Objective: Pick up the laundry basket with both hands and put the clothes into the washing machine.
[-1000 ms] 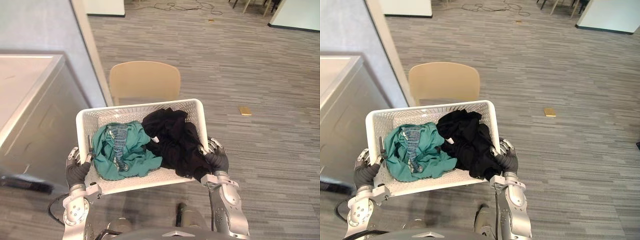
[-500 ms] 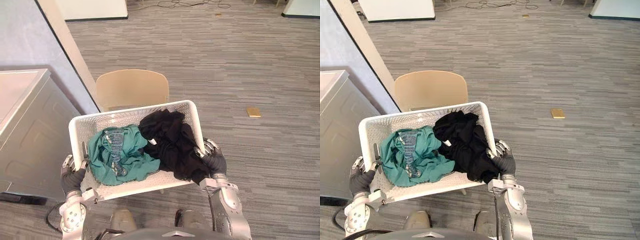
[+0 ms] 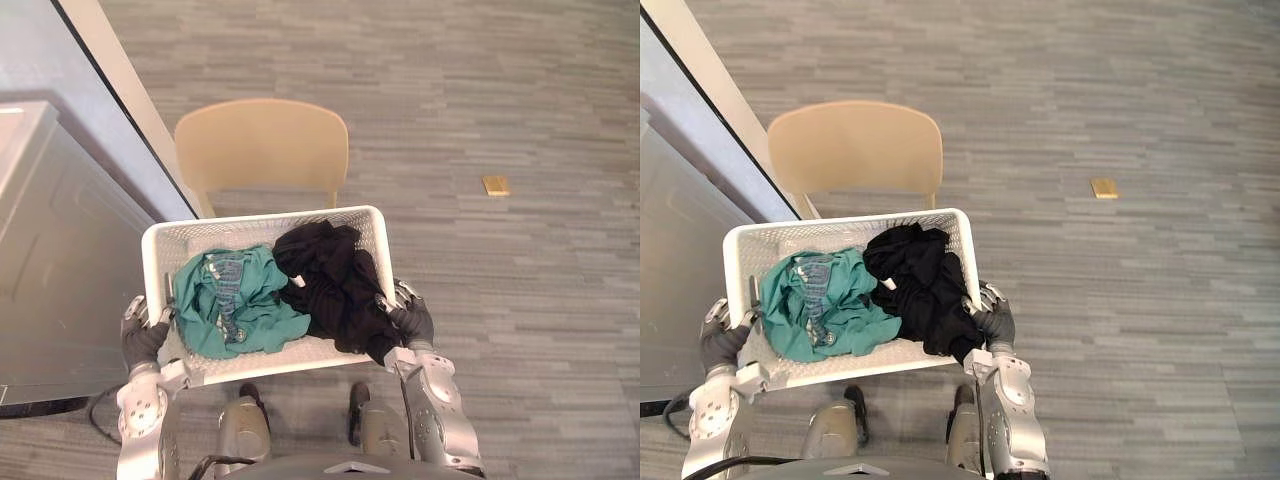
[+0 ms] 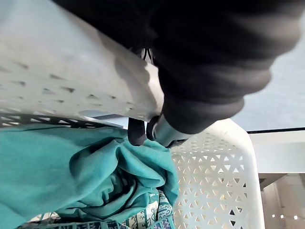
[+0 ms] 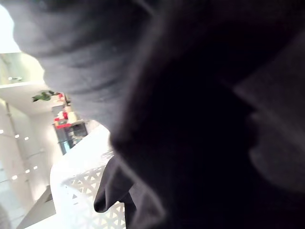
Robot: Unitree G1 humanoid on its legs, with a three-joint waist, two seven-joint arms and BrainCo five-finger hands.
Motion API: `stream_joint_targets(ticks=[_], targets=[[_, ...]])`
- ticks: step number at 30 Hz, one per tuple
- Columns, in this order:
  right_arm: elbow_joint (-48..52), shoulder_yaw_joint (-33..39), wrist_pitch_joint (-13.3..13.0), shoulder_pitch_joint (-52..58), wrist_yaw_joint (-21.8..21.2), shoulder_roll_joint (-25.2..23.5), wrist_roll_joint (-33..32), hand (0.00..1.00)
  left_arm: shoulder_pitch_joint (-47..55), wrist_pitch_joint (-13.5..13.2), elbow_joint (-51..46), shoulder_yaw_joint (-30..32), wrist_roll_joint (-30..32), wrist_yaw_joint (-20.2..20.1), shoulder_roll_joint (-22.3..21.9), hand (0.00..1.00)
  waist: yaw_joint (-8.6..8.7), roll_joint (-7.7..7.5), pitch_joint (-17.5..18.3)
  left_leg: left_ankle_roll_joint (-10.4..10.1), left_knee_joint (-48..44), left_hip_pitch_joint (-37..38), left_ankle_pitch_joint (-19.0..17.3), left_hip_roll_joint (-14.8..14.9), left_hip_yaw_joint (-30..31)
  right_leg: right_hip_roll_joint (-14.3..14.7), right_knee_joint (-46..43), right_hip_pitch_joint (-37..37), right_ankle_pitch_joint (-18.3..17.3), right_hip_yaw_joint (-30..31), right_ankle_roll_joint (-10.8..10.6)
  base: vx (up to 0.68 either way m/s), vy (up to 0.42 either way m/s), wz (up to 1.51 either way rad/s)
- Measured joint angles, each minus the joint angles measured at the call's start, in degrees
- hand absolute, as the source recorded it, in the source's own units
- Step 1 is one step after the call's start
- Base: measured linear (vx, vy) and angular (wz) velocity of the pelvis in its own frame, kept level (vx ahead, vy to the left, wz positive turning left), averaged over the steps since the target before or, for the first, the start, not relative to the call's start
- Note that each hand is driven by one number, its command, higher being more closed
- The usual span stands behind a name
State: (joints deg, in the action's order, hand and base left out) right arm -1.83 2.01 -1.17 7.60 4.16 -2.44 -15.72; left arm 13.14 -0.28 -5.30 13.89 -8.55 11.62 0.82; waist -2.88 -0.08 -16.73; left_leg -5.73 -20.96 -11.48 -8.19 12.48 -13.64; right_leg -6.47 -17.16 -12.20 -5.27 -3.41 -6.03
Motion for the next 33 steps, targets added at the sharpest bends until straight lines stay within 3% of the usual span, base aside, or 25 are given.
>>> stream_joint_targets(ticks=[5, 9, 15, 19, 25, 26, 33], targets=[[-8.6, 2.8, 0.1, -9.0, 0.2, 0.1, -1.5, 1.00, -10.6, 0.6, 6.8, 0.0, -0.2, -0.5, 4.4, 1.00, -0.56, -1.92, -6.3, 0.6, -0.3, -3.8, 1.2, -0.2, 1.1, 0.8, 5.4, -0.8, 4.4, -0.2, -0.3, -0.10, 0.035, 0.02], [-15.6, 2.9, 0.1, -14.5, 0.2, 0.7, -4.8, 1.00, -17.9, 0.6, 15.5, 0.0, -1.9, -0.5, 8.5, 1.00, -1.14, -2.85, -8.4, 0.8, -1.3, -7.6, 1.6, -0.7, 3.0, 0.8, 8.6, -1.9, 6.8, -0.7, -0.5, -0.07, 0.035, 0.10], [-19.8, 2.9, 0.1, -18.4, 0.3, 1.5, -7.4, 1.00, -23.3, 0.7, 20.5, -2.8, -3.8, -0.5, 13.6, 1.00, -2.12, -4.12, -10.0, 1.1, -2.3, -12.3, 1.9, -1.2, 5.9, 0.8, 10.7, -3.4, 8.0, -3.1, -0.7, -0.03, 0.020, 0.19], [-21.9, 2.9, 0.0, -20.6, 0.3, 1.9, -9.3, 1.00, -25.7, 0.9, 22.9, -3.0, -3.9, -0.5, 14.4, 1.00, -2.25, -5.45, -10.7, 1.2, -2.5, -13.6, 2.1, -1.5, 7.0, 0.8, 11.3, -3.5, 8.1, -4.0, -0.6, 0.01, 0.004, 0.15], [-24.1, 2.9, -1.5, -22.4, 0.4, 3.7, -9.3, 1.00, -27.9, 0.8, 22.9, -5.1, -3.8, -0.5, 15.4, 1.00, -2.72, -5.58, -10.8, 1.1, -1.3, -14.8, 3.2, -2.0, 8.5, 0.7, 11.7, -4.1, 8.2, -5.5, -0.5, -0.01, -0.013, 0.13], [-24.2, 2.9, -1.6, -22.5, 0.9, 3.7, -9.3, 0.00, -28.2, 0.8, 22.9, -5.2, -3.8, -0.5, 15.5, 0.00, -2.69, -5.69, -10.8, 1.0, -0.7, -14.8, 3.7, -2.1, 8.7, 0.7, 11.8, -4.1, 8.2, -5.7, -0.3, -0.05, -0.030, 0.14], [-26.1, 4.3, -3.1, -25.0, 4.5, 3.7, -9.2, 0.00, -32.4, -0.2, 22.9, -5.0, -7.2, 1.2, 15.6, 0.00, -2.94, -6.92, -11.5, 0.8, 2.2, -15.4, 6.2, -2.5, 9.1, 0.5, 11.9, -5.7, 9.0, -6.3, 0.0, -0.05, -0.027, 0.05]])
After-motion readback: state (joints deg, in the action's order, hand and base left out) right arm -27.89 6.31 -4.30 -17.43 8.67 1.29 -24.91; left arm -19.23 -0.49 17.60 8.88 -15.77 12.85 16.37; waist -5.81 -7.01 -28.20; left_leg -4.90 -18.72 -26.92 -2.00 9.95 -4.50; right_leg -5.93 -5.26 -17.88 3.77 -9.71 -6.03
